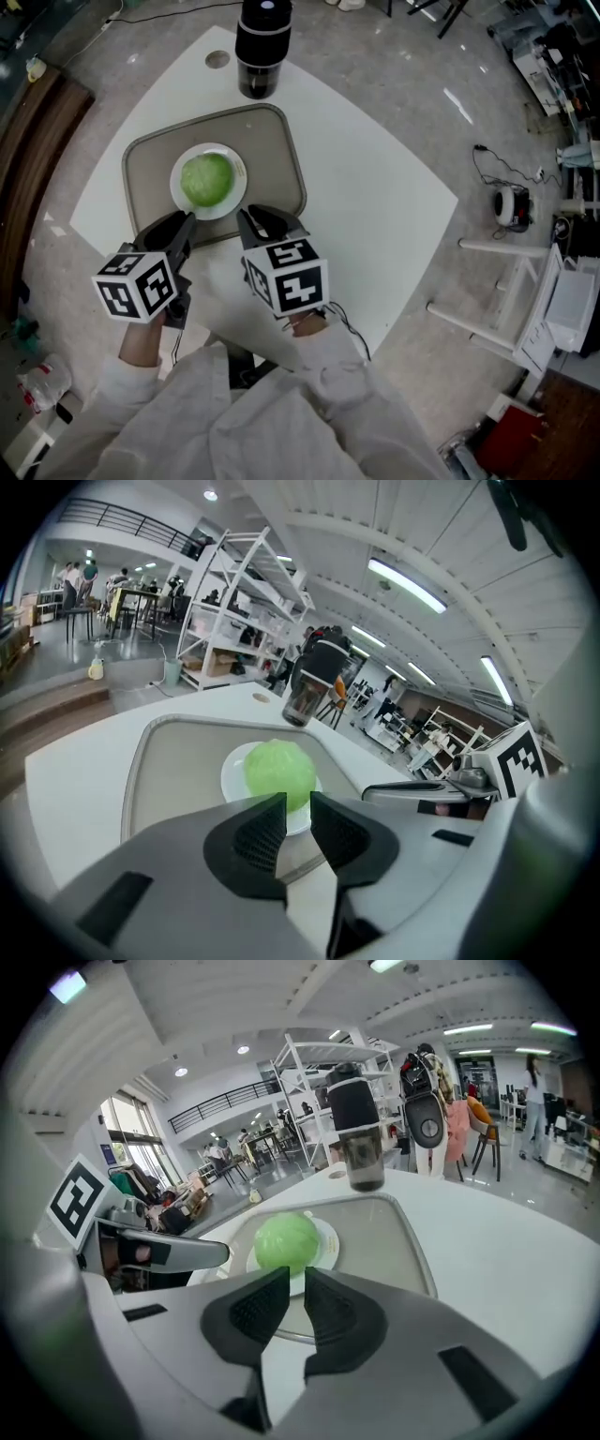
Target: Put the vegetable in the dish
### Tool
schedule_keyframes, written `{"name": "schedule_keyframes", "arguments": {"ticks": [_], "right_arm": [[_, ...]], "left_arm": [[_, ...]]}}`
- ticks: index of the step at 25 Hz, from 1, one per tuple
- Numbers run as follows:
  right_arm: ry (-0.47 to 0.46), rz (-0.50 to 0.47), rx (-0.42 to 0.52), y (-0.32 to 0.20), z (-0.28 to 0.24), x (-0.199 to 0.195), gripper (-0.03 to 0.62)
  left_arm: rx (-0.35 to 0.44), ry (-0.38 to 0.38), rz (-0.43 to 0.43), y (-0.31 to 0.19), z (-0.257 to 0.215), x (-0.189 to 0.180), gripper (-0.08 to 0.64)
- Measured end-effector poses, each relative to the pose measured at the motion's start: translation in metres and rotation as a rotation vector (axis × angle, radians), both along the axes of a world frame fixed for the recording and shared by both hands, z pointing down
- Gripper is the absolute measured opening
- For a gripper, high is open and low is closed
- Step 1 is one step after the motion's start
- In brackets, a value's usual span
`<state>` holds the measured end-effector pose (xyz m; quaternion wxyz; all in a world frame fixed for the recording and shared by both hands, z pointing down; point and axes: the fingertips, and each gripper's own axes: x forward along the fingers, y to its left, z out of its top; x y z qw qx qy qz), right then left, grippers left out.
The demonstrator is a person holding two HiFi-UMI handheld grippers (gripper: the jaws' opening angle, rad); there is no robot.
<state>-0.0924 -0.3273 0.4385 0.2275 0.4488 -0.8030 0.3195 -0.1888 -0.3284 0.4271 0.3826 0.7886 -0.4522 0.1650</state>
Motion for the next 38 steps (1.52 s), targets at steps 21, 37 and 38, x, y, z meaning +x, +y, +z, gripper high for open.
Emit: {"name": "schedule_keyframes", "arguments": {"ticks": [21,37,38], "right_arm": [[-0.2,-0.126,0.369,0.157,-0.125,0.073,0.012],[-0.239,-0.114,0.374,0.253,-0.125,0.139,0.014],[-0.244,-0.114,0.371,0.255,-0.124,0.139,0.014]], "left_arm": [[0.296,0.242,0.067,0.177,-0.105,0.131,0.008],[0.297,0.176,0.074,0.277,-0.108,0.179,0.008],[0.297,0.171,0.073,0.278,-0.109,0.178,0.008]]}}
